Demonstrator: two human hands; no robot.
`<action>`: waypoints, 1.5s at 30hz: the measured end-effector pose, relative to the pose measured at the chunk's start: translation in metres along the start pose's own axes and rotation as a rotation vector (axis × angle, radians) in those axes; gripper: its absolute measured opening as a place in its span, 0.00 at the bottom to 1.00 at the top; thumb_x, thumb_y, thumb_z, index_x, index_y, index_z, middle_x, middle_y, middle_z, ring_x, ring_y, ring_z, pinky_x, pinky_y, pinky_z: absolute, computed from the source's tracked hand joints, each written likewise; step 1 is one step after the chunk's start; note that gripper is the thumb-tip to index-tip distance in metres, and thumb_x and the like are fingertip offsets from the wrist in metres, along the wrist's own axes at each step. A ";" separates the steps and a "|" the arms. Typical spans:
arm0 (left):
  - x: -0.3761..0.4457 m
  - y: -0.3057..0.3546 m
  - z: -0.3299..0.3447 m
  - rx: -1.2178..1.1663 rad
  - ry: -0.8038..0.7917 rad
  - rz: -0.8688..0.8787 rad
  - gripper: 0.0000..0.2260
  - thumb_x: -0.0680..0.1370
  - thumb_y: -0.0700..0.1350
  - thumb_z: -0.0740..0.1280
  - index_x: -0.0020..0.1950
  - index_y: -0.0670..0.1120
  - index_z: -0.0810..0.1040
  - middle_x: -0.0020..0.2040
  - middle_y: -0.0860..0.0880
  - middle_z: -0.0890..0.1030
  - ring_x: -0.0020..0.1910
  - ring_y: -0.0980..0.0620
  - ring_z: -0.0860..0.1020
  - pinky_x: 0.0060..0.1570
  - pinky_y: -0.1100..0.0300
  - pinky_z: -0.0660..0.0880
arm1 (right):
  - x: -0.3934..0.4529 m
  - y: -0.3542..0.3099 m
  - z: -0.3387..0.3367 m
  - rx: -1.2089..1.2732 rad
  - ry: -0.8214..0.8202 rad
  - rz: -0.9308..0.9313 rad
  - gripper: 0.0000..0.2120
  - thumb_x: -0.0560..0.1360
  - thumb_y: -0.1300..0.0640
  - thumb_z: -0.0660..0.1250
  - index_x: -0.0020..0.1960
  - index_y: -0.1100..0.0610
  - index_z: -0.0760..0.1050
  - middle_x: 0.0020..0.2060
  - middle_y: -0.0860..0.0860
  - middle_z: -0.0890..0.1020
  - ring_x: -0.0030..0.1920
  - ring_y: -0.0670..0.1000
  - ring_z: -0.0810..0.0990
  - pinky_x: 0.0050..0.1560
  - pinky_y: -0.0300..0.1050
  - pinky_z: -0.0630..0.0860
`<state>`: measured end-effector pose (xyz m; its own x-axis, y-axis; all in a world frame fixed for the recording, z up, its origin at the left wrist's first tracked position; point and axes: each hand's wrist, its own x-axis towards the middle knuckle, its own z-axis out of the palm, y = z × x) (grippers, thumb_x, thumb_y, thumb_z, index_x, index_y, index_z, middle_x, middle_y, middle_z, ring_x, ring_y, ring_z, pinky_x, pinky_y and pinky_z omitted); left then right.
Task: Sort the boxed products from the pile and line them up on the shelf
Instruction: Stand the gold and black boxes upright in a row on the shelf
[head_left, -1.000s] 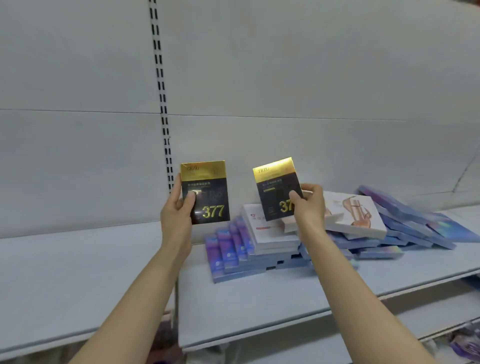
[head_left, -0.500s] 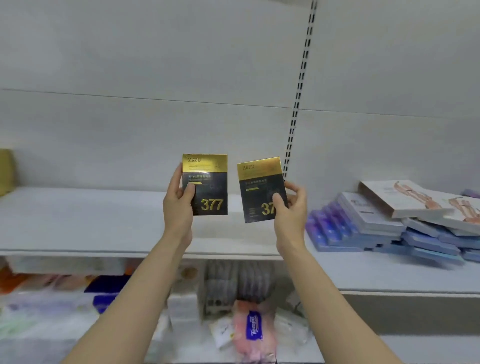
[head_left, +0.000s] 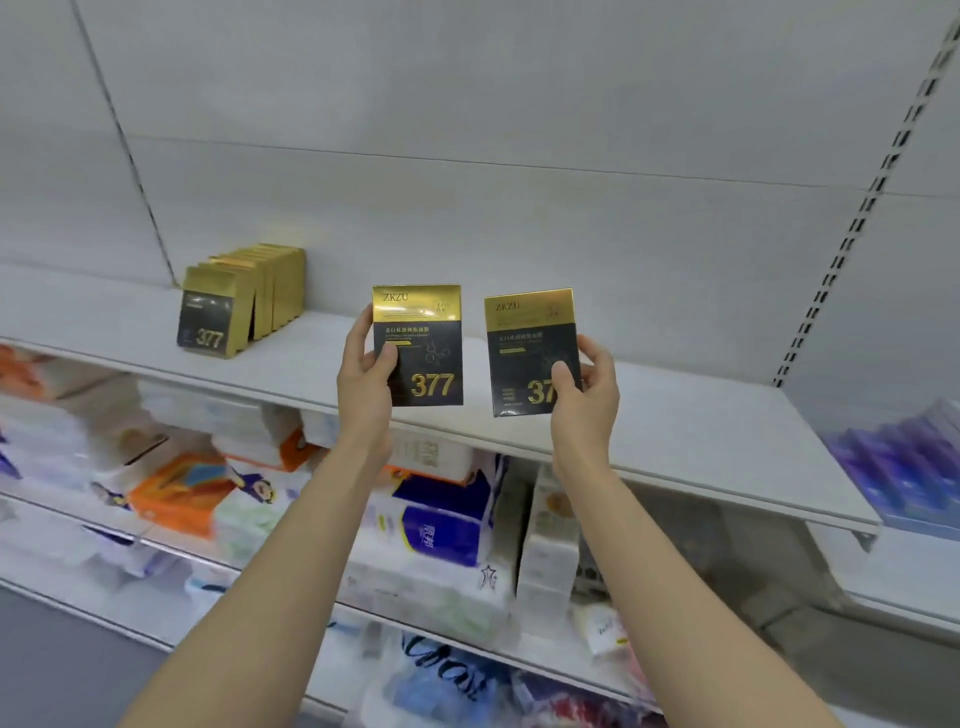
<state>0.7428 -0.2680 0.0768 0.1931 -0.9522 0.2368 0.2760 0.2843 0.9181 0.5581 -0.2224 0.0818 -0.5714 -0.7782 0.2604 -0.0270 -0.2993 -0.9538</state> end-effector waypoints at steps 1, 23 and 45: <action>0.006 -0.001 -0.010 0.002 0.018 -0.002 0.20 0.84 0.40 0.58 0.71 0.60 0.70 0.58 0.47 0.82 0.55 0.51 0.82 0.46 0.59 0.80 | -0.001 0.003 0.011 0.000 -0.012 0.005 0.15 0.81 0.60 0.61 0.65 0.47 0.70 0.49 0.42 0.78 0.51 0.45 0.79 0.50 0.40 0.79; 0.146 -0.011 -0.154 0.022 0.260 0.006 0.21 0.83 0.36 0.58 0.73 0.55 0.70 0.56 0.59 0.82 0.55 0.59 0.81 0.49 0.60 0.79 | 0.014 0.072 0.225 0.105 -0.232 0.118 0.18 0.80 0.63 0.61 0.66 0.48 0.71 0.49 0.49 0.80 0.49 0.46 0.80 0.46 0.39 0.76; 0.279 -0.018 -0.312 0.359 -0.036 0.065 0.20 0.83 0.43 0.59 0.72 0.62 0.69 0.63 0.49 0.72 0.59 0.54 0.75 0.56 0.54 0.78 | -0.085 0.086 0.391 0.069 0.063 0.060 0.17 0.80 0.63 0.62 0.65 0.47 0.73 0.52 0.46 0.80 0.49 0.43 0.80 0.49 0.41 0.79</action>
<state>1.0857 -0.5035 0.0267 0.1646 -0.9384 0.3037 -0.0847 0.2933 0.9523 0.9251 -0.3977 0.0365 -0.6205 -0.7606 0.1910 0.0646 -0.2923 -0.9541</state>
